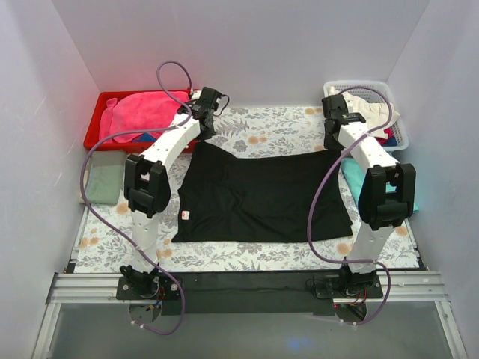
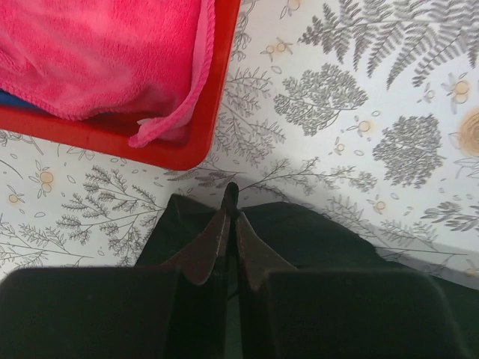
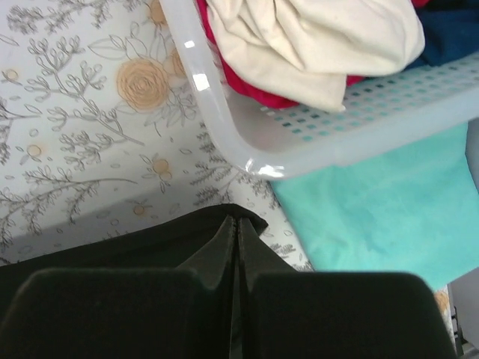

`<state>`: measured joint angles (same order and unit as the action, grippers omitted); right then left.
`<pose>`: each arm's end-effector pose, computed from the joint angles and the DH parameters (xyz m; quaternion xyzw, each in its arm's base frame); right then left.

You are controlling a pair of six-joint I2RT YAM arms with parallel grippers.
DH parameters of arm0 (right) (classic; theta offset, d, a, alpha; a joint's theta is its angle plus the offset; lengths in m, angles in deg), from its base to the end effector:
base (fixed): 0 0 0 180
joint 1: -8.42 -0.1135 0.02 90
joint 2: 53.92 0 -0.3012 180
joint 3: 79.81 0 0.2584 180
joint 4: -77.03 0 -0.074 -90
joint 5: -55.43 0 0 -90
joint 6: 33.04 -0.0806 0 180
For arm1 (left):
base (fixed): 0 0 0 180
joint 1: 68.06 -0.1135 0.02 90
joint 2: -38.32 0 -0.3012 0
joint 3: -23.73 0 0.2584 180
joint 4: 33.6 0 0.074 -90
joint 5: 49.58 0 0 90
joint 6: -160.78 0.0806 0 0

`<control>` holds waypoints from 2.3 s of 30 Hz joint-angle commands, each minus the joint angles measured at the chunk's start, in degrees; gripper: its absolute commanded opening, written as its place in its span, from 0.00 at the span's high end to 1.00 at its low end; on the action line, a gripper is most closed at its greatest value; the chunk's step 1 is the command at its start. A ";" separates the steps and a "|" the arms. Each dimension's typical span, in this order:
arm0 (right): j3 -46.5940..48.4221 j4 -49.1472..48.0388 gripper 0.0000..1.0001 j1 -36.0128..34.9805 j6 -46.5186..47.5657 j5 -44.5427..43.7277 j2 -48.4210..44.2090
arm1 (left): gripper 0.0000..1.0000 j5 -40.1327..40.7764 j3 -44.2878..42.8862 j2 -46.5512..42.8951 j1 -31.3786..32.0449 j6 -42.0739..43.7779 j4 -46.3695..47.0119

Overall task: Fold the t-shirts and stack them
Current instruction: Fold the other side of the tshirt into a rectangle

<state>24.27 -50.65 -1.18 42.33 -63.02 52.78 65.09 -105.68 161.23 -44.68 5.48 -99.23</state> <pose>0.4480 0.0368 0.2716 0.1145 0.9202 -0.1678 0.3346 0.4869 -0.1739 0.2692 -0.3899 0.8590 -0.0344 0.3299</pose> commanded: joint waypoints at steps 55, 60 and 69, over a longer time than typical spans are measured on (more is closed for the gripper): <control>-37.30 5.49 0.53 2.22 -6.46 1.99 -26.79 | 0.79 -14.38 49.36 -34.23 1.50 -21.80 -10.02; -37.22 6.89 0.49 2.31 -6.99 2.17 -29.96 | 0.69 -12.36 48.49 -34.32 1.50 -23.82 -11.16; -33.44 7.07 0.50 2.31 -7.43 2.96 -31.46 | 0.75 -9.90 45.50 -36.34 1.50 -26.11 -12.48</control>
<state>-12.67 -44.27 0.92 35.90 -60.68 22.18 52.98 -57.48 127.90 -43.33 -18.67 -110.53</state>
